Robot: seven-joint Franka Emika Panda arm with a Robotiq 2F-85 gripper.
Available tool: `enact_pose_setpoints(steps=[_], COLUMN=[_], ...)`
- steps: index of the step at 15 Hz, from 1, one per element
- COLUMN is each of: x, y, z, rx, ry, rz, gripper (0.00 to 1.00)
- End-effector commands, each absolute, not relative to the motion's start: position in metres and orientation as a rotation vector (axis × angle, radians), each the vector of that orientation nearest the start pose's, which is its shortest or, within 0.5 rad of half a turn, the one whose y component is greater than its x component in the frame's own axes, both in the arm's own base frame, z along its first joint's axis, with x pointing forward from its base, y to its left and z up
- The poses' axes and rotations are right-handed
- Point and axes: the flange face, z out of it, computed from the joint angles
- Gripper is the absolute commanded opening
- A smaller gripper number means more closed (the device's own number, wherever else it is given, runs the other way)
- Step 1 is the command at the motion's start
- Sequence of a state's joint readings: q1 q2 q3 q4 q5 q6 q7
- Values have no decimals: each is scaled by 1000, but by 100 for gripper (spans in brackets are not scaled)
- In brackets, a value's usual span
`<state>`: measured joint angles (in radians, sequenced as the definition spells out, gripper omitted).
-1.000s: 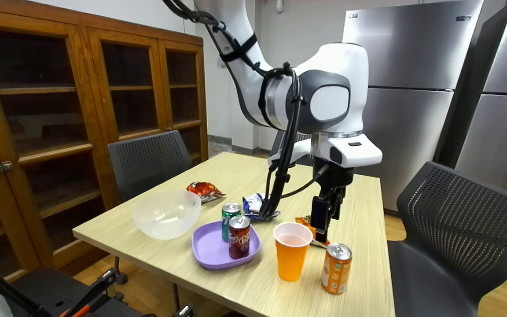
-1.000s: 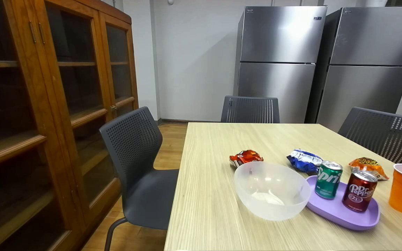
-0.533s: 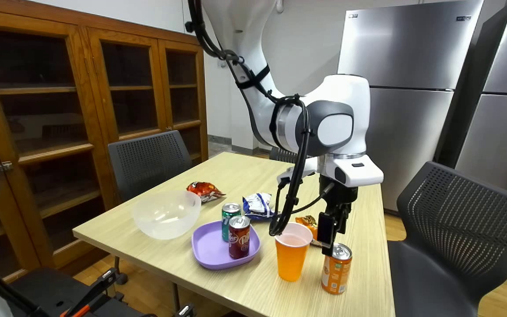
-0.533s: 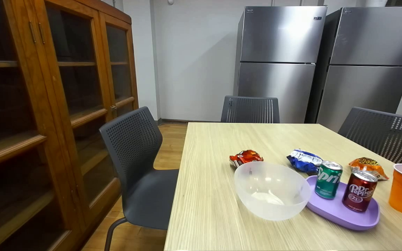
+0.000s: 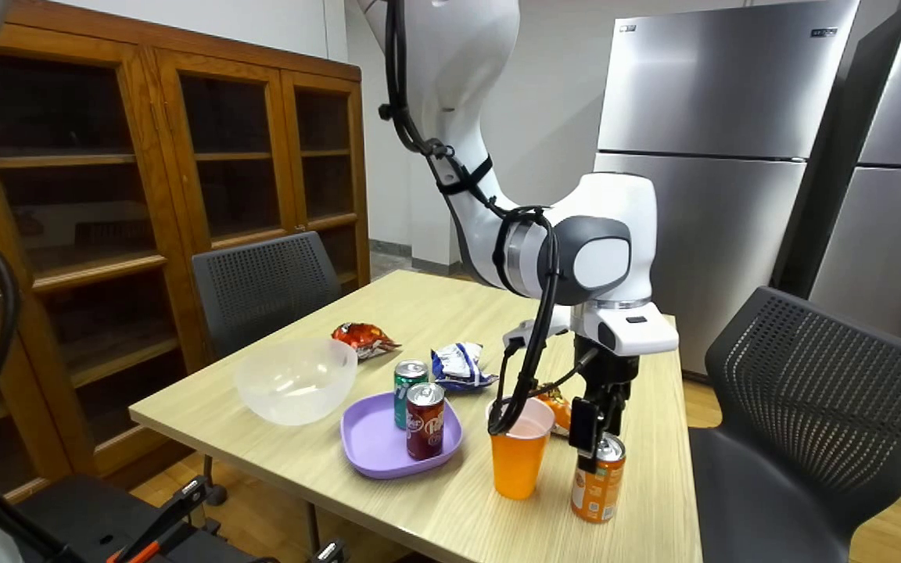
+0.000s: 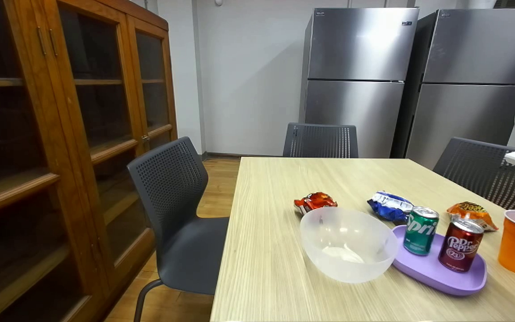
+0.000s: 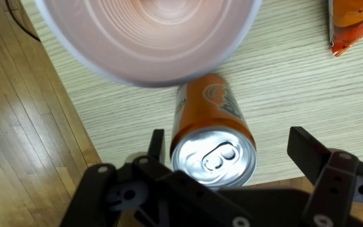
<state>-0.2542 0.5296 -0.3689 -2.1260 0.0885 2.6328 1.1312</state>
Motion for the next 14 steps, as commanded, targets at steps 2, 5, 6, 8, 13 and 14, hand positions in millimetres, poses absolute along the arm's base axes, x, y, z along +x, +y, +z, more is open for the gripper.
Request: enact_pose_setpoints(steps=[2, 5, 6, 8, 13, 14], x=[475, 472, 470, 465, 450, 447], y=[-345, -346, -346, -346, -344, -343], z=[166, 165, 166, 170, 190, 196], rx=[-2022, -2023, -2022, -2020, -2004, -1998], ry=[2596, 2602, 2603, 2601, 2581, 2576], rz=[-87, -85, -86, -92, -130, -145], gripper=[75, 58, 49, 38, 38, 38])
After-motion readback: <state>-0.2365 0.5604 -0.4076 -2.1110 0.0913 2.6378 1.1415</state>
